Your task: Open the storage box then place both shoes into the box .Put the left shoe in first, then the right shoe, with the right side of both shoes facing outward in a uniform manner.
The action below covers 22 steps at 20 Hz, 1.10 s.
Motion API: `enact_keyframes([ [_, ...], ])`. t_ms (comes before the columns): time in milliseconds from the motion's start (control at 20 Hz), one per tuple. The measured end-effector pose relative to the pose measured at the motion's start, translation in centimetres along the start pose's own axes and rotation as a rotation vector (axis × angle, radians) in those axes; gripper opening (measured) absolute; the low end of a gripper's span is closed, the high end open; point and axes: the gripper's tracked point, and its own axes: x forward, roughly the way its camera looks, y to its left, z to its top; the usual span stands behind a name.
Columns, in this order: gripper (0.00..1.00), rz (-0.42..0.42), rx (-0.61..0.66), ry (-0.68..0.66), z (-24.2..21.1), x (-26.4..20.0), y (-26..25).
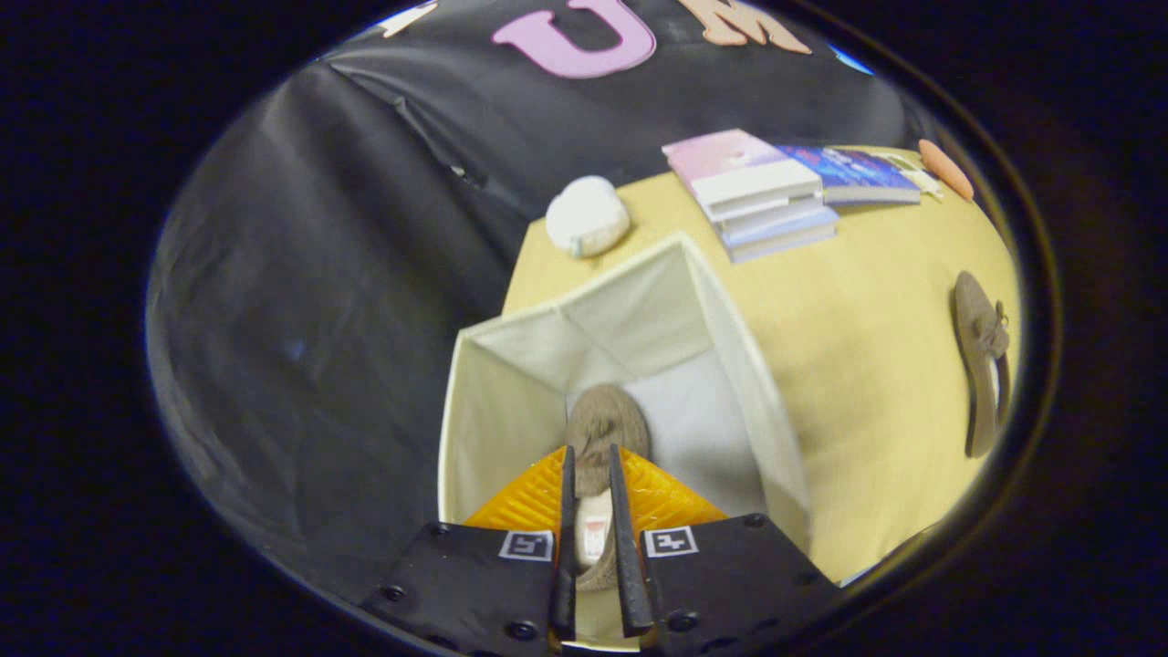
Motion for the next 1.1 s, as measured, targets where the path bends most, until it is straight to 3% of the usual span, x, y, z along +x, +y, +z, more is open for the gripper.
enact_keyframes([
  [200,0.22,-0.026,-0.019,-0.168,6.4,-3.2,-2.9],
  [450,0.22,-0.157,-0.009,-0.288,11.3,-7.0,-11.3],
  [750,0.22,-0.347,0.061,-0.323,12.0,-11.9,-22.8],
  [1100,0.22,-0.542,0.133,-0.295,9.1,-15.7,-34.7],
])
